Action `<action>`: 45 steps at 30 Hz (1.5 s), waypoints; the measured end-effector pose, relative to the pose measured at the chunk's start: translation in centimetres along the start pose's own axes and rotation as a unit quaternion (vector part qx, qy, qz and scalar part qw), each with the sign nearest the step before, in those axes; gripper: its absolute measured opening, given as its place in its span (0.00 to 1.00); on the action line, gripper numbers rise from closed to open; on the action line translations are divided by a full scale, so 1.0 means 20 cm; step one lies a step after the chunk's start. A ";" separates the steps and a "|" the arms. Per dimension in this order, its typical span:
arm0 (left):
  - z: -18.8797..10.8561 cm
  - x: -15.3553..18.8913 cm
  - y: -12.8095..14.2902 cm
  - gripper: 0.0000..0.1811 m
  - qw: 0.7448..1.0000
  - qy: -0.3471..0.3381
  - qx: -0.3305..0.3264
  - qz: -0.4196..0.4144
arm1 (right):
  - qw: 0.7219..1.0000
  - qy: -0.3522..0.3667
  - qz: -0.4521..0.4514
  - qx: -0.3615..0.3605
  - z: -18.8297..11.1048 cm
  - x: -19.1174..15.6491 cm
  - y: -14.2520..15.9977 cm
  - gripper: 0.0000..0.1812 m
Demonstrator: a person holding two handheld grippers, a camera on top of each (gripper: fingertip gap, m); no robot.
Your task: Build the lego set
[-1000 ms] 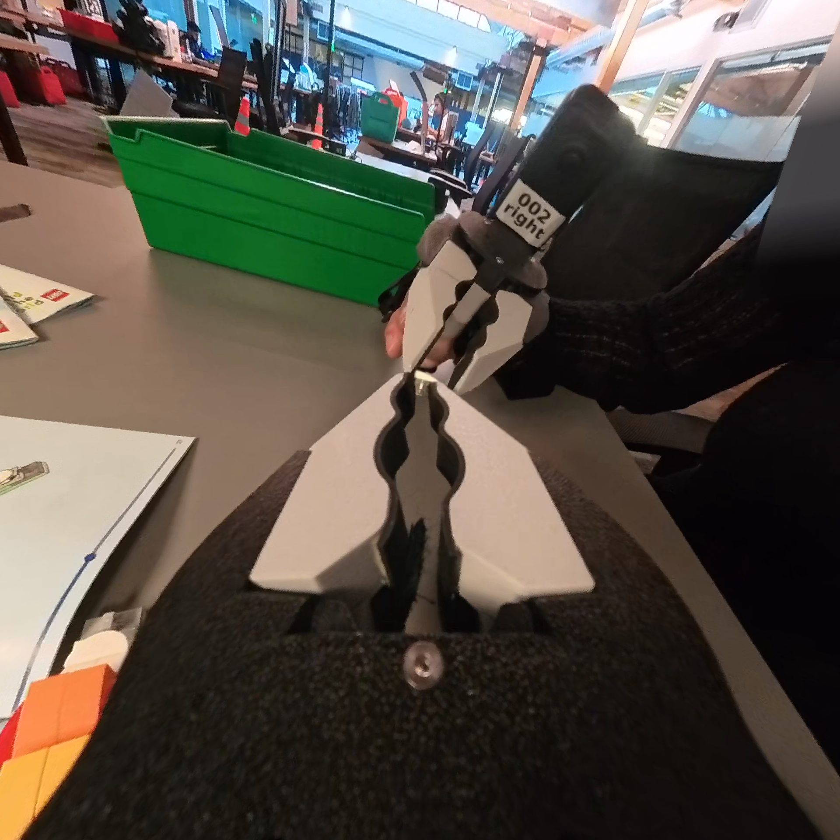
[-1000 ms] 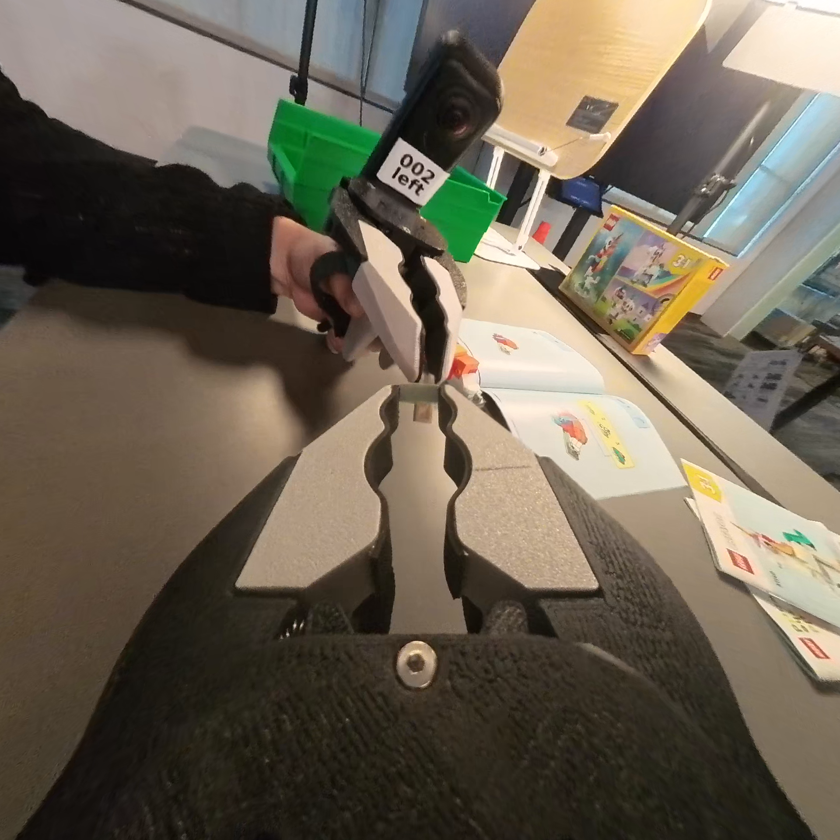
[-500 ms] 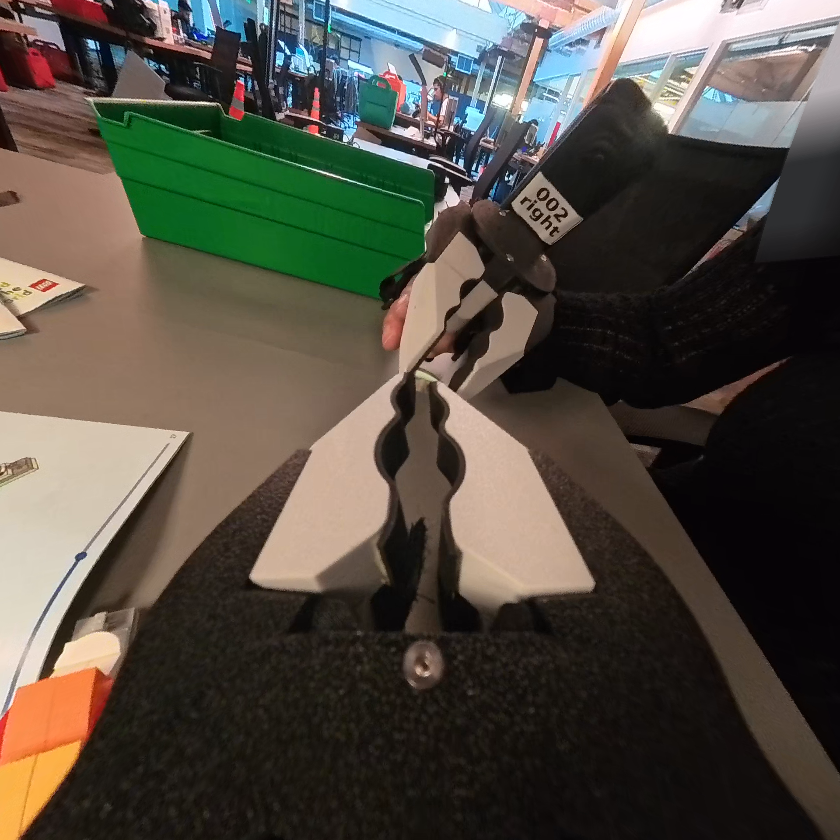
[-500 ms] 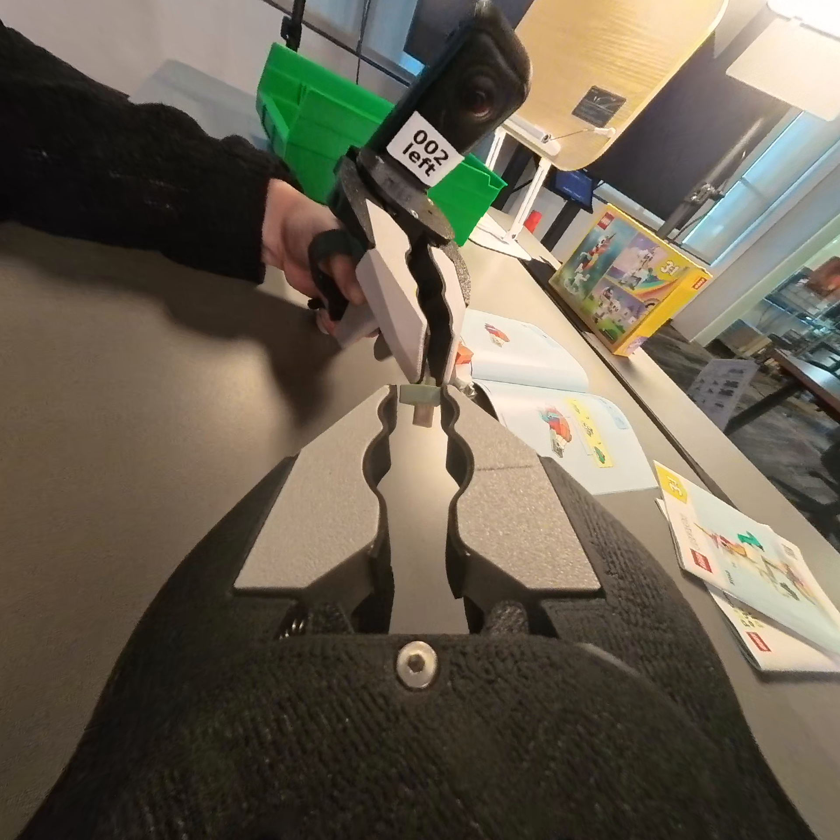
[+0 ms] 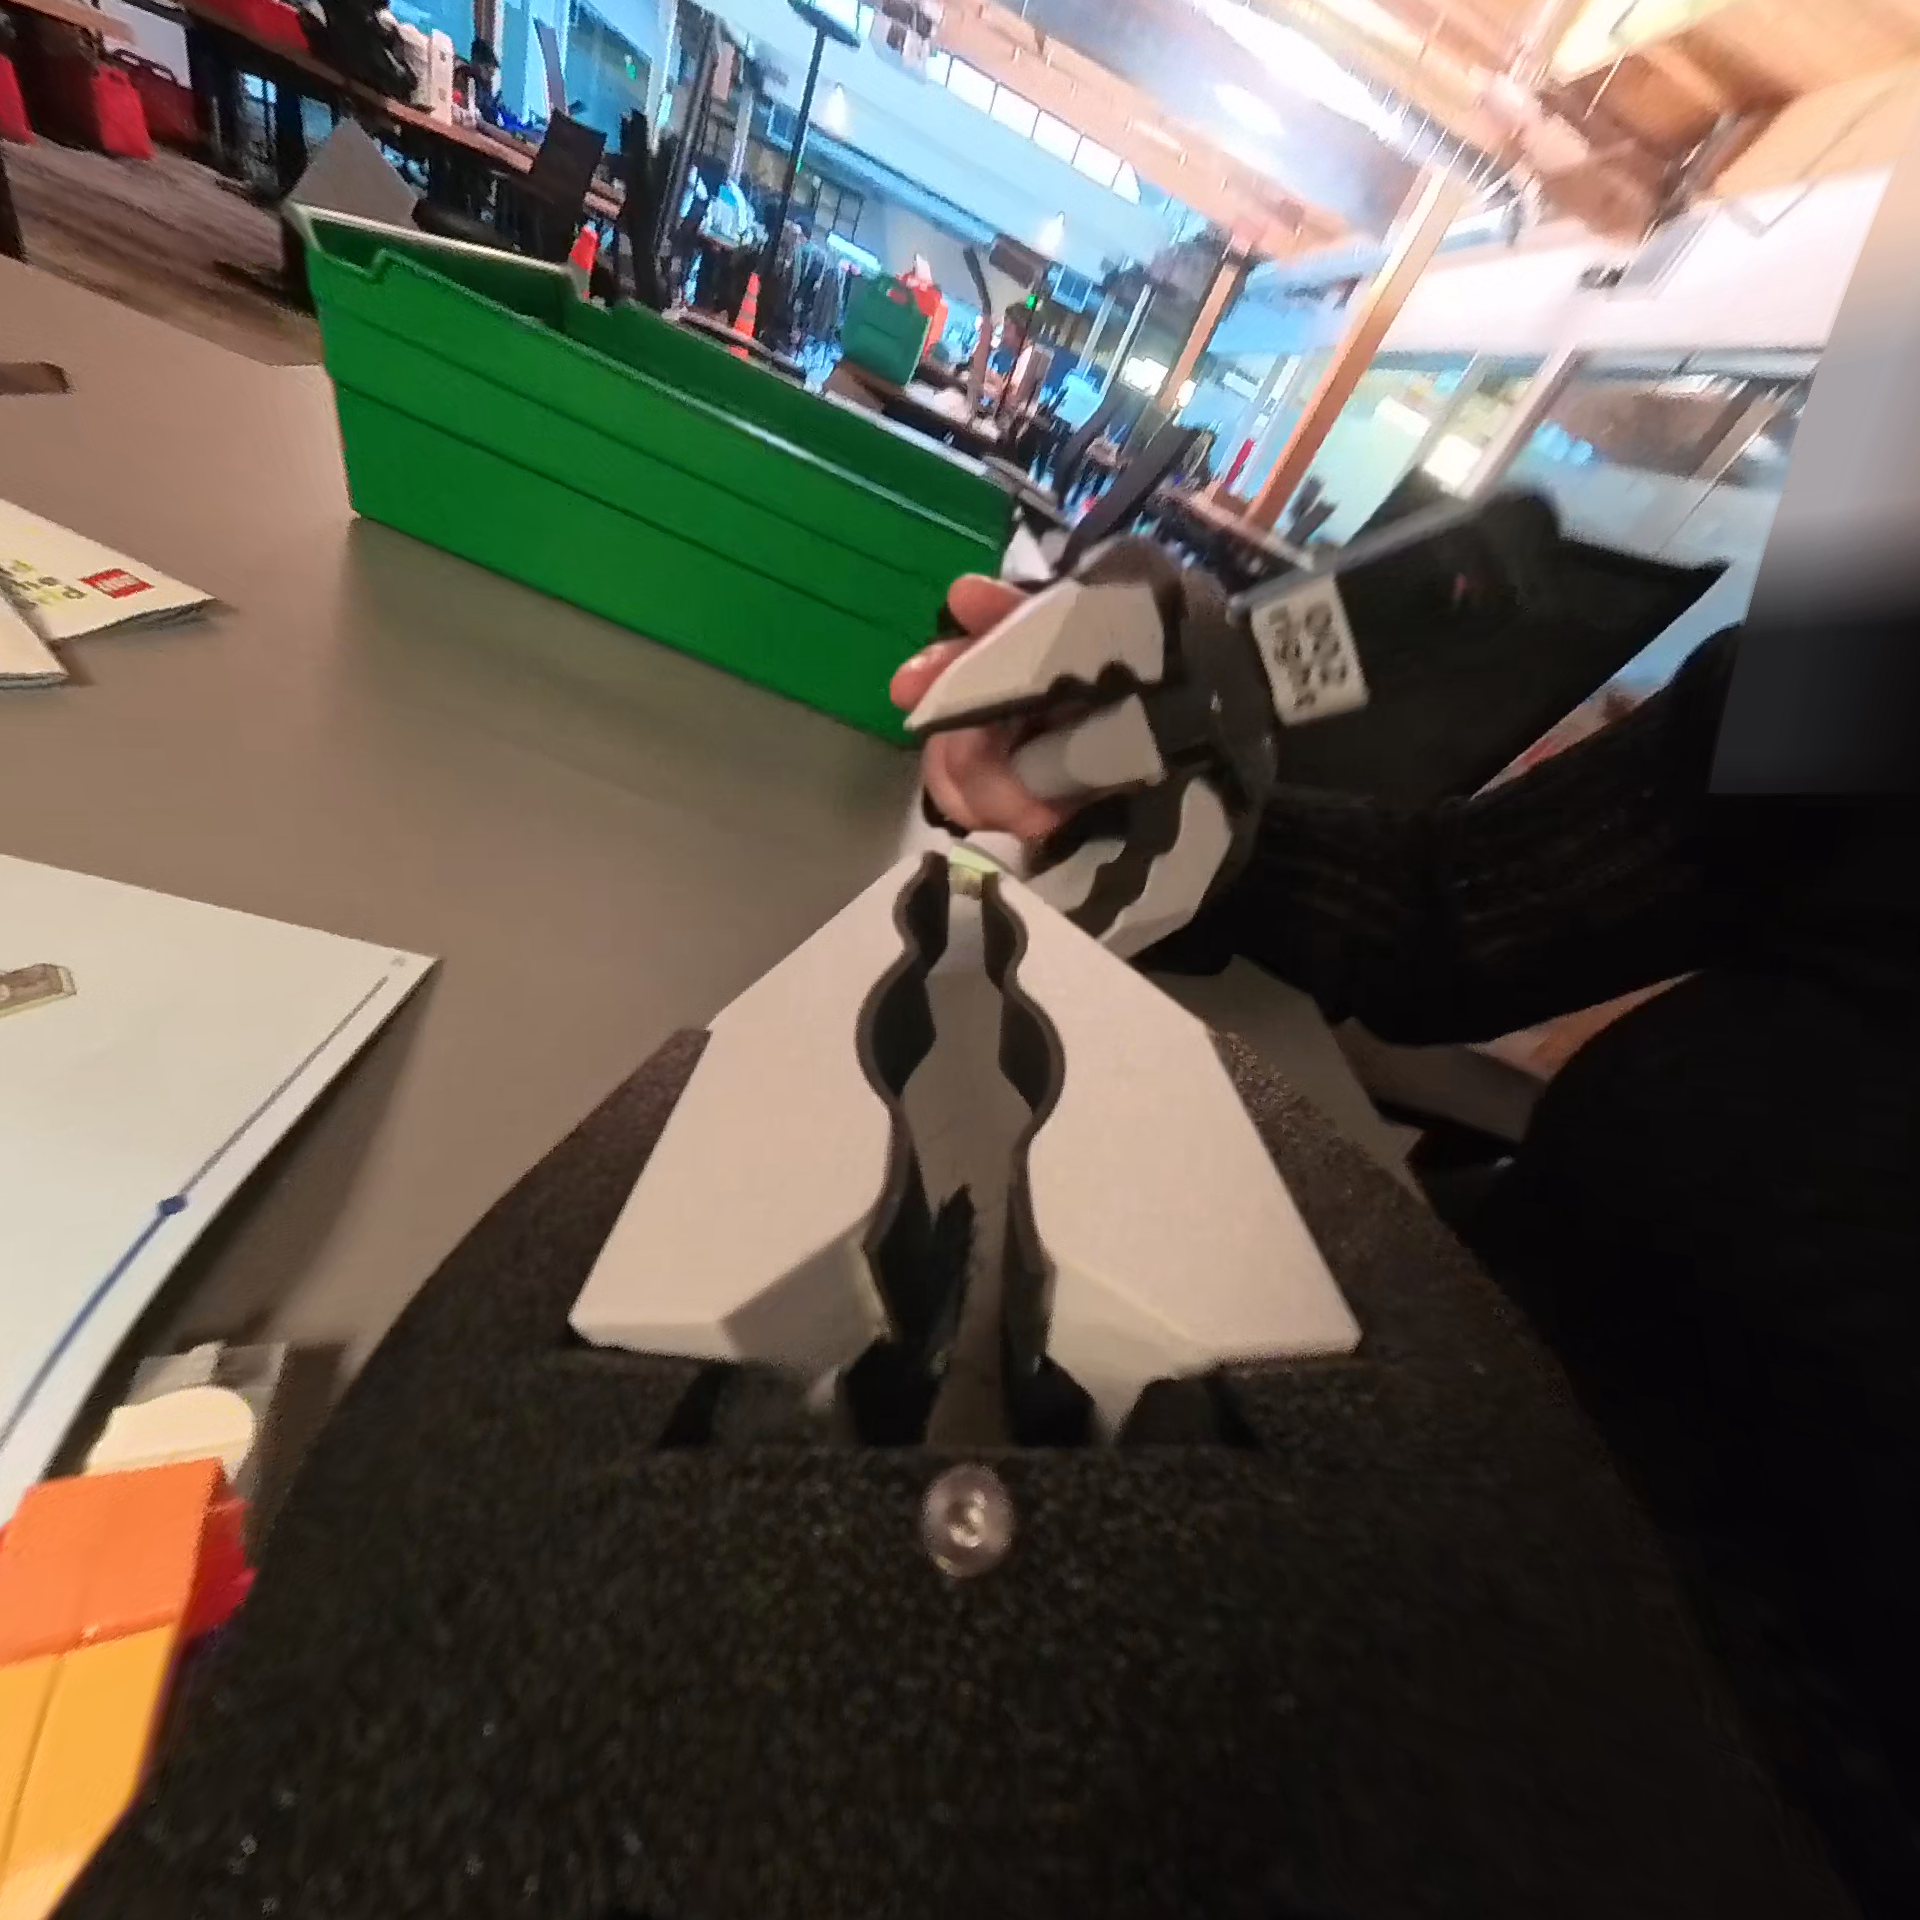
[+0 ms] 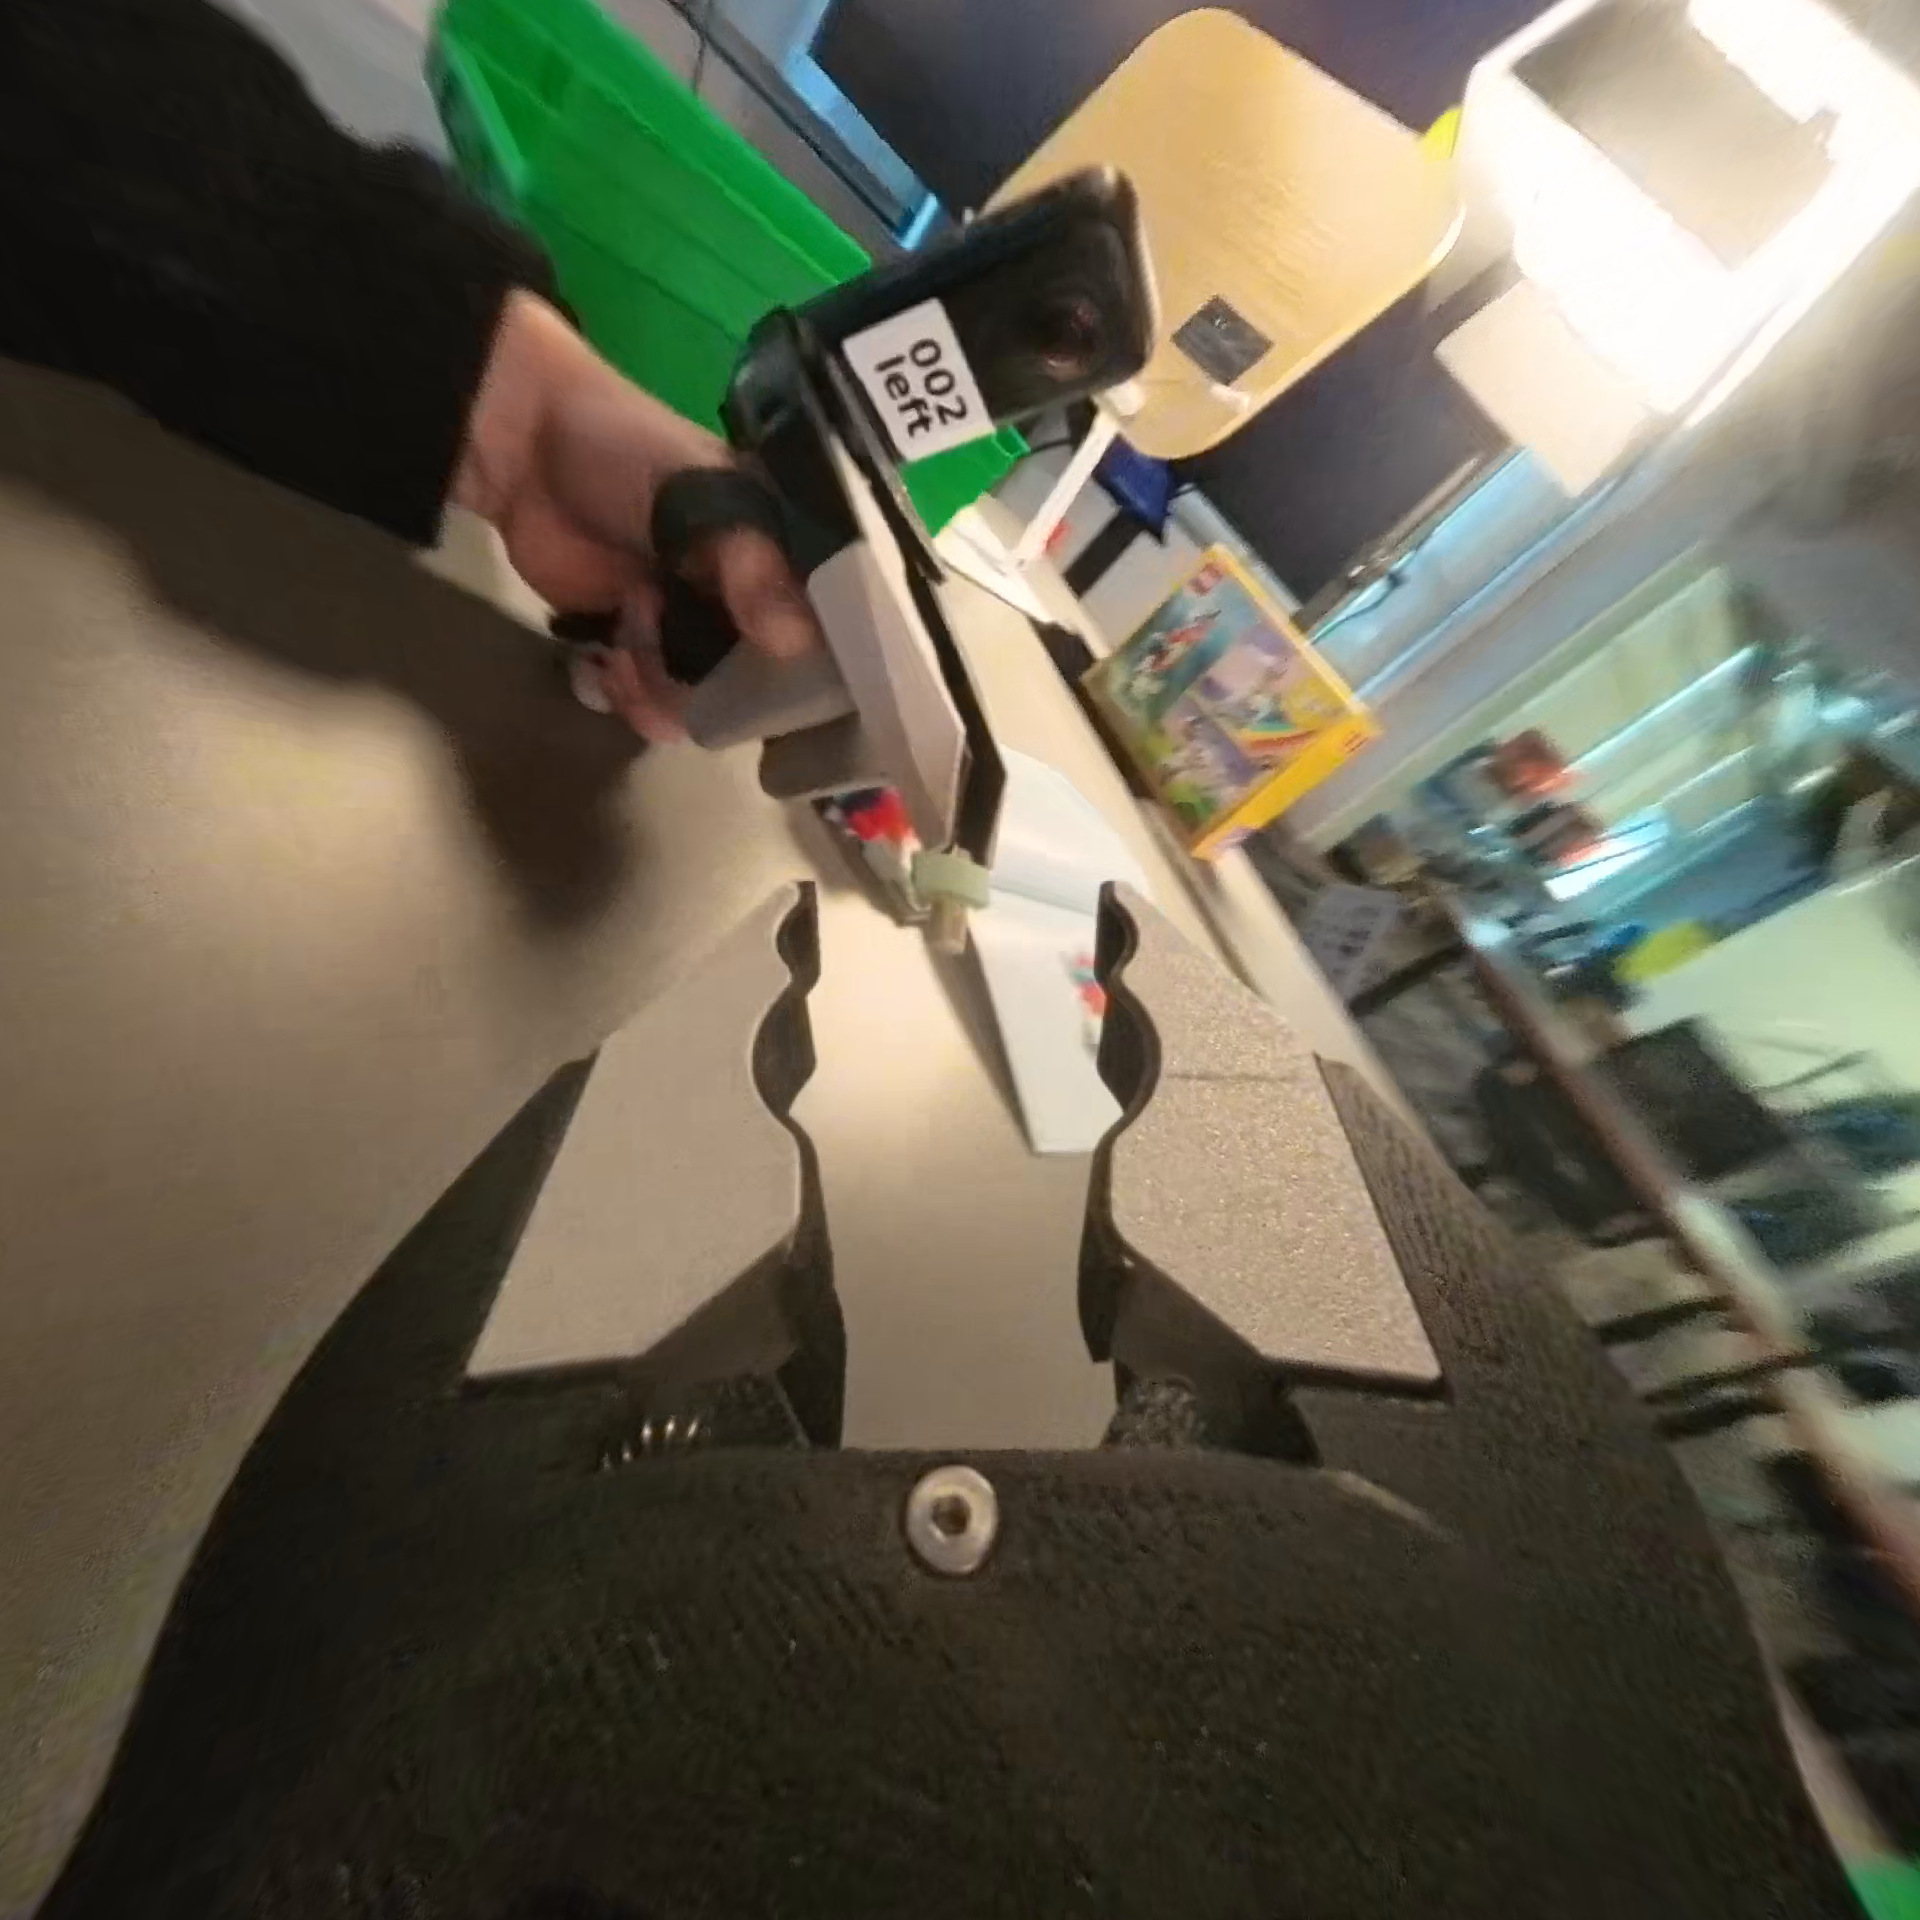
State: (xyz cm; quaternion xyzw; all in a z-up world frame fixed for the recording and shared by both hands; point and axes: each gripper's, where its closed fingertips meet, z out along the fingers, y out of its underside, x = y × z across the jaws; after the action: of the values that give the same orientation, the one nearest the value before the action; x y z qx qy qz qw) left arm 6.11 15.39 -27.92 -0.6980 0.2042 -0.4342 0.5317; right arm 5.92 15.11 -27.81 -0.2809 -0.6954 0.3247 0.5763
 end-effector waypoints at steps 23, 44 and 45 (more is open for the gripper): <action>-0.01 0.07 -0.04 0.02 0.993 0.073 0.030 -0.085 | 0.941 0.128 -0.308 -0.053 0.03 0.03 -0.07 0.04; 0.00 -0.02 -0.19 0.26 0.805 -0.318 0.018 0.500 | 0.704 -0.070 0.682 0.186 0.05 0.19 -0.08 0.03; 0.01 -0.03 -0.19 0.24 0.805 -0.319 0.014 0.501 | 0.686 -0.072 0.698 0.192 0.05 0.19 -0.08 0.03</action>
State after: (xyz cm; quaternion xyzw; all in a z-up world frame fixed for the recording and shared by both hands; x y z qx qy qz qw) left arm 5.37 17.25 -24.68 -0.5903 0.3386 0.1365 0.7199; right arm 4.21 16.95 -24.38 -0.5442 -0.2595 0.7789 0.1727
